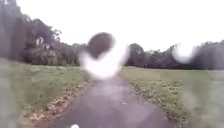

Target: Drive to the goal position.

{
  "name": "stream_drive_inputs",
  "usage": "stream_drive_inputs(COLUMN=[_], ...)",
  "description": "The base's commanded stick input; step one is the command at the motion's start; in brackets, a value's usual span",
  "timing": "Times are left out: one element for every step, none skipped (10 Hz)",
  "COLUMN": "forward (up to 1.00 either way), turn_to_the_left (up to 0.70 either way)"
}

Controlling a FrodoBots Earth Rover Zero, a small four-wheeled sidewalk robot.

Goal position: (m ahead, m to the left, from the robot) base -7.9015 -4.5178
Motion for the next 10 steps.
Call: stream_drive_inputs(forward=[0.85, 0.85, 0.85, 0.85, 0.85, 0.85, 0.85, 0.85, 0.85, 0.85], turn_to_the_left=[0.01, 0.05, 0.08, 0.12, 0.03, 0.00, 0.00, 0.00, 0.00, 0.00])
